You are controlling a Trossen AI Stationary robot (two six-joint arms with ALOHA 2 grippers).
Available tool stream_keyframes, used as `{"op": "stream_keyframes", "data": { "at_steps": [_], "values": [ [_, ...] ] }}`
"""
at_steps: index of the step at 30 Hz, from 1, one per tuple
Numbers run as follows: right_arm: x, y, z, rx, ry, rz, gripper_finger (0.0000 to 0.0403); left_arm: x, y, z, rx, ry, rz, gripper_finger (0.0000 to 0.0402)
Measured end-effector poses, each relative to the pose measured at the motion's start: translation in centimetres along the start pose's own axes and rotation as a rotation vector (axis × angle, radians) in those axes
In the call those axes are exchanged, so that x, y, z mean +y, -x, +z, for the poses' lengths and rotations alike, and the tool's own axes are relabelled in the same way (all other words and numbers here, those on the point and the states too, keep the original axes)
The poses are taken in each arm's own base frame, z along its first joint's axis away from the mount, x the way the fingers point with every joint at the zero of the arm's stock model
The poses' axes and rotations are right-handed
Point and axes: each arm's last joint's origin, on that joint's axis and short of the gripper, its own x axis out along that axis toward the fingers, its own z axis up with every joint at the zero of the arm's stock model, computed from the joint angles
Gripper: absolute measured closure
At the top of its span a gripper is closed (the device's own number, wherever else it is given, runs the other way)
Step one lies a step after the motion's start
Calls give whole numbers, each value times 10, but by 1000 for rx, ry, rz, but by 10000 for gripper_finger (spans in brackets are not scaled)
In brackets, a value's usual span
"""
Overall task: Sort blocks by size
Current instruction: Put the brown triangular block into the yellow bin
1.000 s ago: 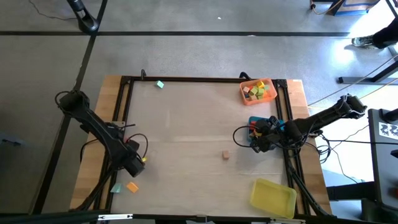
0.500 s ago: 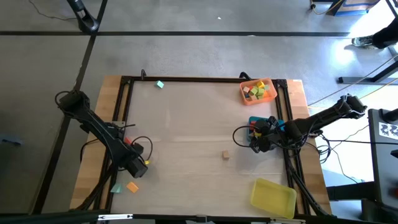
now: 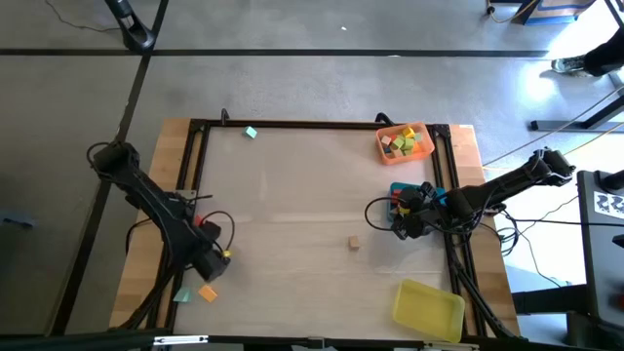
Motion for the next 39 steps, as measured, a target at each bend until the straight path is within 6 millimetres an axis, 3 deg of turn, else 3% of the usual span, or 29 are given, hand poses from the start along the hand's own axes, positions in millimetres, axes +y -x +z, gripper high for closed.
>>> {"op": "stream_keyframes", "data": {
  "at_steps": [13,23,26,33,39],
  "values": [
    [0,0,0,-13,7,-10,107,3,-23,-12,33,190,-80,171],
    [0,0,0,-15,18,-11,107,10,-47,-9,51,174,-118,172],
    [0,0,0,-16,18,-11,107,11,-50,-8,50,161,-118,191],
    [0,0,0,-13,22,-9,107,11,-50,-8,39,75,-126,280],
    [3,6,5,25,45,43,107,4,-35,-8,-33,-4,-134,285]
  ]
}}
